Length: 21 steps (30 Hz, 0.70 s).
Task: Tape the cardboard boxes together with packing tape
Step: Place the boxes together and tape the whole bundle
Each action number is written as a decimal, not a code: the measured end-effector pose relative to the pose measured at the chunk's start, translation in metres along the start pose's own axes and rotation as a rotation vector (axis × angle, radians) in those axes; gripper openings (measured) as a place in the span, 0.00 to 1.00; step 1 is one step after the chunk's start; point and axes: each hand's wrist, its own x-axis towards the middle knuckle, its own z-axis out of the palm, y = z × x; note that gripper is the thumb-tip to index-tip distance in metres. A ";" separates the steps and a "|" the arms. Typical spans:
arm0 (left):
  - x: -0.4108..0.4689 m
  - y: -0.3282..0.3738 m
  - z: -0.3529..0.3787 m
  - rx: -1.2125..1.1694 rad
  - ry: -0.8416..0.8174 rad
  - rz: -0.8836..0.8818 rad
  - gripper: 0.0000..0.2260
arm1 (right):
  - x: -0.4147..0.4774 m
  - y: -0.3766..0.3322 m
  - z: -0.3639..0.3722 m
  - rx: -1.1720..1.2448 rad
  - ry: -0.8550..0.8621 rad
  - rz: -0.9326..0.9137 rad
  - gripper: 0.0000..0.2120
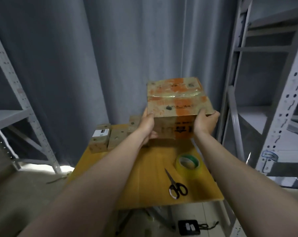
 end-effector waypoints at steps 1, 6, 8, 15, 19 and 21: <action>0.013 -0.007 0.003 0.013 -0.006 -0.013 0.22 | 0.010 0.009 0.007 -0.031 -0.002 0.010 0.16; 0.068 -0.043 0.010 0.134 0.002 -0.065 0.20 | 0.049 0.053 0.043 -0.166 0.000 0.115 0.17; 0.084 -0.059 0.011 0.130 0.046 -0.047 0.19 | 0.060 0.070 0.053 -0.202 -0.004 0.153 0.19; 0.094 -0.097 0.024 0.299 0.138 0.059 0.26 | 0.060 0.107 0.043 -0.273 -0.102 0.188 0.28; 0.056 -0.117 0.037 0.637 0.020 -0.038 0.40 | 0.050 0.107 0.018 -0.478 -0.197 0.259 0.25; 0.037 -0.131 0.037 0.838 -0.148 -0.162 0.46 | 0.040 0.103 0.003 -0.651 -0.404 0.232 0.22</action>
